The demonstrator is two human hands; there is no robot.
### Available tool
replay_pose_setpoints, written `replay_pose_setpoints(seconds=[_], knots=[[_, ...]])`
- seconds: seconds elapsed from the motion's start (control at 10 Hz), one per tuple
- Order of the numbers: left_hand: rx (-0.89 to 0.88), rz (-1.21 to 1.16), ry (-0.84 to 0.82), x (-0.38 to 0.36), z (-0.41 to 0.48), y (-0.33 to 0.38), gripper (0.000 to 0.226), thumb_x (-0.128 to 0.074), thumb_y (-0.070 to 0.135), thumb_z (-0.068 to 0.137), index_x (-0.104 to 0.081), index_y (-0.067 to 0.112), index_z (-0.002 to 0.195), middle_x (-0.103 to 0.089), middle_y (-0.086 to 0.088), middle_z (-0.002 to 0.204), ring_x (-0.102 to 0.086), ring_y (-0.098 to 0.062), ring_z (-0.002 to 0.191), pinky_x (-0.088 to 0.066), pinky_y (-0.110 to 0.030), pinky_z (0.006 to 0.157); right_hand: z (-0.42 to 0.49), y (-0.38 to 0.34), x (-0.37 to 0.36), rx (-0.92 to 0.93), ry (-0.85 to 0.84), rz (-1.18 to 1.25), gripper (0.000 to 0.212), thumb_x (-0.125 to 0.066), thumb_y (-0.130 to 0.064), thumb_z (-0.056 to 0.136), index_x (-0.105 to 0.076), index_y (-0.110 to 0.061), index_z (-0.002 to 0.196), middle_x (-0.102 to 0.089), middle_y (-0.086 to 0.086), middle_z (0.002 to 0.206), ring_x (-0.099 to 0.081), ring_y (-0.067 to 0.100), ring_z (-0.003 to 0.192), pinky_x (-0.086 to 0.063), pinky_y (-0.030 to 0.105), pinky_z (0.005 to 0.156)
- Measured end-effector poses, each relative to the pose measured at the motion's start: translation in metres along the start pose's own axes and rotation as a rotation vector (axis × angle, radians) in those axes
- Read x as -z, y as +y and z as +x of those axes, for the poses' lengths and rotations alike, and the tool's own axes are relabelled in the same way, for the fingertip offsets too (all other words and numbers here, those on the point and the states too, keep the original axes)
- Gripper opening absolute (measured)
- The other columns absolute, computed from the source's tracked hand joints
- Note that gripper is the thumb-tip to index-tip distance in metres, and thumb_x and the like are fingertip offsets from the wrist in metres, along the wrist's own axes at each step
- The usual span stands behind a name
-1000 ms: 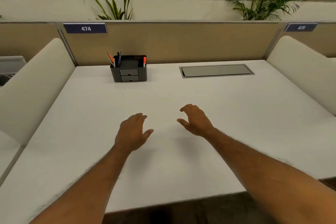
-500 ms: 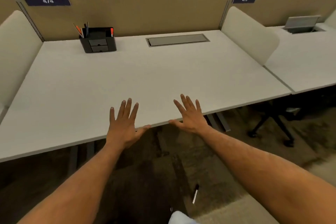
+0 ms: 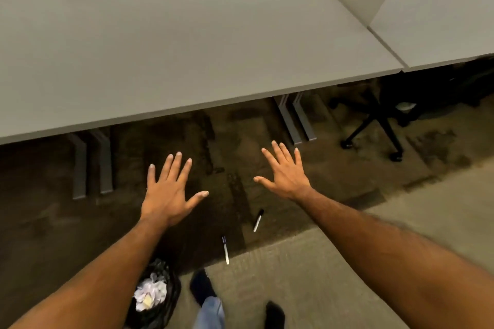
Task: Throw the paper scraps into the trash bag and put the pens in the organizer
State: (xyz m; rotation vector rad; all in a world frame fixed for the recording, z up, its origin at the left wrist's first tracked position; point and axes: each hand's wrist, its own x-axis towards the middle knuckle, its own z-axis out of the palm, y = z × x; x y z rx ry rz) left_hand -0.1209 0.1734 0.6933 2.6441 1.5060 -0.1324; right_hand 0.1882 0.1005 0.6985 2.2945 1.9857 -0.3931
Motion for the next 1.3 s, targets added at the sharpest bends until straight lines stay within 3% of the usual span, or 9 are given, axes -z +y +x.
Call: replay_pose_setpoints(seconds=[0.1, 0.4, 0.9, 1.1, 1.2, 1.3], knots=[[0.023, -0.031, -0.016, -0.049, -0.03, 0.034, 0.096, -0.015, 0.084, 0.083, -0.021, 0.021, 0.155, -0.014, -0.007, 0.165, -0.008, -0.025, 0.153, -0.01, -0.06, 0.117, -0.025, 0.025, -0.043, -0.007, -0.041, 0.018, 0.087, -0.033, -0.075, 0.089, -0.008, -0.028, 0.158, 0.002, 0.007, 0.167, 0.006, 0.025, 0.154, 0.007, 0.057, 0.121], [0.125, -0.09, -0.173, -0.189, -0.079, 0.092, 0.097, -0.017, 0.085, 0.081, -0.016, 0.022, 0.156, -0.011, -0.006, 0.165, -0.004, -0.023, 0.153, -0.01, -0.058, 0.119, -0.06, 0.072, -0.19, -0.06, -0.117, 0.042, 0.086, -0.037, -0.073, 0.089, -0.01, -0.028, 0.157, -0.001, 0.005, 0.167, 0.002, 0.024, 0.154, 0.003, 0.056, 0.121], [0.184, -0.065, -0.285, -0.49, -0.058, 0.064, 0.092, -0.022, 0.078, 0.085, -0.014, 0.021, 0.156, -0.009, -0.009, 0.165, -0.004, -0.025, 0.153, -0.011, -0.057, 0.119, 0.014, 0.079, -0.512, -0.122, -0.213, 0.085, 0.082, -0.043, -0.059, 0.094, -0.007, -0.023, 0.158, 0.001, 0.006, 0.167, 0.003, 0.023, 0.154, 0.002, 0.052, 0.123], [0.186, -0.032, -0.276, -0.61, -0.027, 0.073, 0.09, -0.031, 0.077, 0.085, -0.023, 0.02, 0.154, -0.02, -0.013, 0.162, -0.011, -0.029, 0.151, -0.014, -0.057, 0.117, 0.053, 0.098, -0.619, -0.17, -0.203, 0.072, 0.084, -0.041, -0.06, 0.095, -0.004, -0.02, 0.158, 0.004, 0.01, 0.166, 0.004, 0.025, 0.154, 0.003, 0.052, 0.123], [0.189, 0.001, -0.251, -0.653, -0.017, 0.081, 0.085, -0.039, 0.074, 0.084, -0.041, 0.015, 0.145, -0.038, -0.018, 0.151, -0.027, -0.033, 0.144, -0.028, -0.057, 0.11, 0.067, 0.105, -0.661, -0.187, -0.196, 0.085, 0.084, -0.04, -0.06, 0.095, -0.005, -0.018, 0.158, -0.003, 0.011, 0.166, -0.001, 0.027, 0.154, -0.002, 0.053, 0.123], [0.249, -0.001, -0.28, -0.685, -0.009, 0.093, 0.072, -0.043, 0.072, 0.083, -0.056, 0.014, 0.124, -0.055, -0.015, 0.122, -0.051, -0.033, 0.115, -0.046, -0.046, 0.088, 0.074, 0.112, -0.692, -0.299, -0.184, 0.176, 0.078, -0.044, -0.06, 0.093, -0.024, -0.014, 0.152, -0.029, 0.015, 0.158, -0.027, 0.033, 0.145, -0.022, 0.053, 0.118]])
